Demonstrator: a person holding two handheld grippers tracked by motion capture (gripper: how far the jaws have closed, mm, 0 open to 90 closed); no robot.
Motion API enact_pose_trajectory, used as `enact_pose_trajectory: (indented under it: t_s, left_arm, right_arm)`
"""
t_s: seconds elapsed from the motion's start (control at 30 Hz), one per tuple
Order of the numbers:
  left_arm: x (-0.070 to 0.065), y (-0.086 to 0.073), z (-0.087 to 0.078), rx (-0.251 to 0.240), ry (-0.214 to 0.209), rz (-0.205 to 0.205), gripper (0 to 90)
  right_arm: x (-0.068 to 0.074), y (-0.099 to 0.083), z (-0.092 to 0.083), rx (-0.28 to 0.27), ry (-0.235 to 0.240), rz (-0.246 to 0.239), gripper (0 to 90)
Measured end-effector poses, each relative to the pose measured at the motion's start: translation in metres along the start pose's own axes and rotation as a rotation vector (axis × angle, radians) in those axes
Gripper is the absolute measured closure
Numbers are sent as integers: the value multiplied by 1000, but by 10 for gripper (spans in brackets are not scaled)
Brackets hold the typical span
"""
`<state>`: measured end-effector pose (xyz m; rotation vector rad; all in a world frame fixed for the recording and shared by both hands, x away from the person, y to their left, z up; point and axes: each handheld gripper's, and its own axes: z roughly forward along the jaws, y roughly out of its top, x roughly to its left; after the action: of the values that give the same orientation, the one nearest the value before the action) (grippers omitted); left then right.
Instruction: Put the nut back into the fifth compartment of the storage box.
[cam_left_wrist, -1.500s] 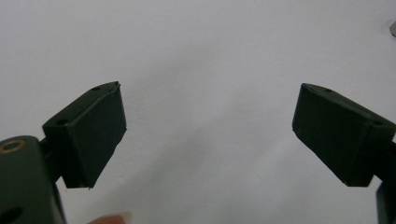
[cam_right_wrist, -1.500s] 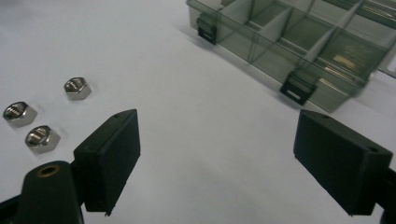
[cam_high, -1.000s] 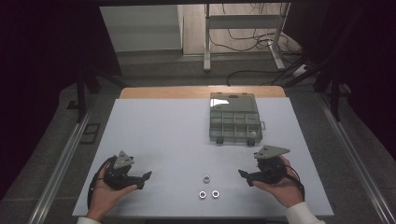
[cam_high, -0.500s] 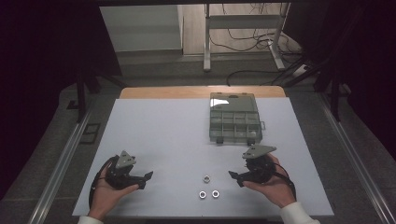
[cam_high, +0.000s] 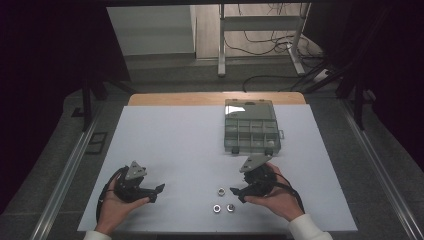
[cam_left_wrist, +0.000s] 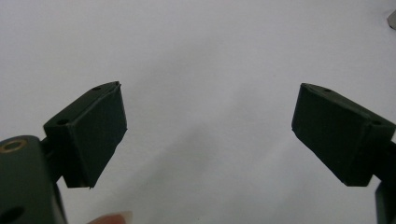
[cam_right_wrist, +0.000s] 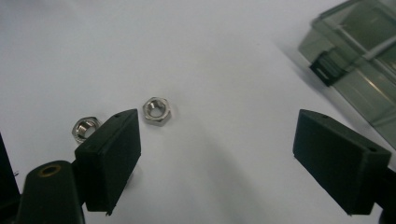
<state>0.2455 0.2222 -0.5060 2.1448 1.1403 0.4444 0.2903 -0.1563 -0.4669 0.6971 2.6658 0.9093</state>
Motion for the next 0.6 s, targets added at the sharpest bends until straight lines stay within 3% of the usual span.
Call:
enact_pose_trajectory:
  t_s: [0.6]
  left_arm:
    - [-1,1,1,-1,0,6,102]
  right_arm:
    - [15,18,33,100,51,-105,146]
